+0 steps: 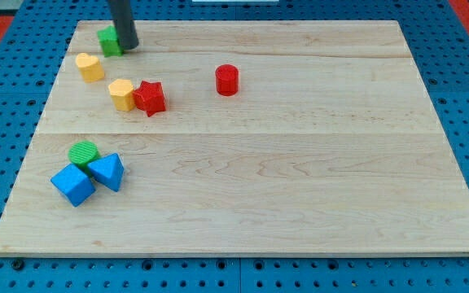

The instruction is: Place the red star diagonally to the bottom right of yellow hexagon

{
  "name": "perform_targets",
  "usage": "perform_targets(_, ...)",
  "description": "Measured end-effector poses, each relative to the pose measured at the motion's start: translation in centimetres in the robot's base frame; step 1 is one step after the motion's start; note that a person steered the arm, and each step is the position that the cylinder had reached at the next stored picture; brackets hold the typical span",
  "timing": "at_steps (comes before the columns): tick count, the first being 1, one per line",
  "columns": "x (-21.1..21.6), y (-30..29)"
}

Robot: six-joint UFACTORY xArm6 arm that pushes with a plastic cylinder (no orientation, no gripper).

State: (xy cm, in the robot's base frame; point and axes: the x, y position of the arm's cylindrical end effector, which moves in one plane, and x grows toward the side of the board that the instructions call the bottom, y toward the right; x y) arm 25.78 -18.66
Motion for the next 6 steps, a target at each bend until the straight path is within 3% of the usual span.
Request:
perform_targets(3,15.9,11.3)
perform_targets(4,23.7,14.8)
perform_targets(5,30.2,12.2)
perform_targets(6,30.8,4.0)
